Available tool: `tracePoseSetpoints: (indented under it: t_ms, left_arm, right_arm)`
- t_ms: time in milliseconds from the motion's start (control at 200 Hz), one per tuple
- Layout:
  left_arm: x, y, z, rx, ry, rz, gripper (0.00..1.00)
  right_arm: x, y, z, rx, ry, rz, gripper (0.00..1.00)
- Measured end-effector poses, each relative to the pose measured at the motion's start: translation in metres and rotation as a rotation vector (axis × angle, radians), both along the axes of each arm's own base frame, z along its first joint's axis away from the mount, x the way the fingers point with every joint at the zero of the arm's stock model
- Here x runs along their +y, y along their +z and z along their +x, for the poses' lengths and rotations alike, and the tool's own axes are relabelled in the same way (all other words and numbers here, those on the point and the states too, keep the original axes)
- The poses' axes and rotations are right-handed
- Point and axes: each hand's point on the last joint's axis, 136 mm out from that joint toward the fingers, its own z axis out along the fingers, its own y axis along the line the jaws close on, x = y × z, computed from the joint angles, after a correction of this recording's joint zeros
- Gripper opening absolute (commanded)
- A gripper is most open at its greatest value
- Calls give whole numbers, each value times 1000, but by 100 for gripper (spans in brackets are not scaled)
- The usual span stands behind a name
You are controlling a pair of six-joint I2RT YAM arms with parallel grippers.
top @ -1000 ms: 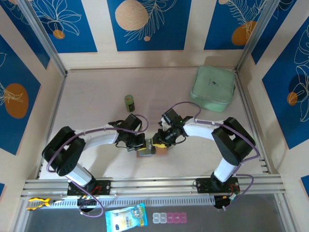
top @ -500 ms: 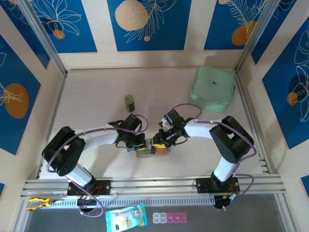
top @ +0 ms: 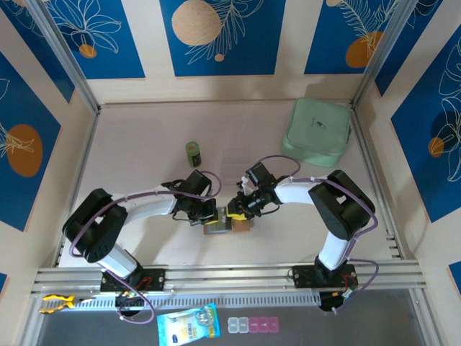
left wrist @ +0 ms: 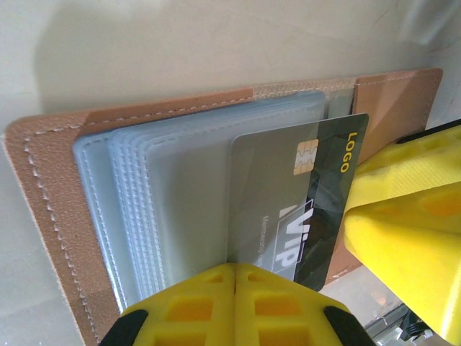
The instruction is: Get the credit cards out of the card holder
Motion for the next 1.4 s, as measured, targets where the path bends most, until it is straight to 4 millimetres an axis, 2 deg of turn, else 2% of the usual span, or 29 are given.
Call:
tracePoseSetpoints:
  t_ms: [280,640,775,1140,1291,1401]
  left_arm:
    - [0,0,0,0,0,0,5]
    - [0,0,0,-1,1,-1,5]
    - [0,-1,0,1,2,0,6]
    - [1,-1,0,-1,3,-1,6]
    - [0,0,0,-5,3,-3,11]
    - [1,4,1,-17,4,-3,14]
  right_arm:
    - [5,1,0,3,14,30,24]
    - [5,1,-1,5,17,35,12]
    - [4,2,-1,-2,20,37,12]
    - [-14,17,0,-45,22,26,11]
    - [-21,23,-4,-69,47,-7,9]
    - [-26,35,-1,-122,78,-34,9]
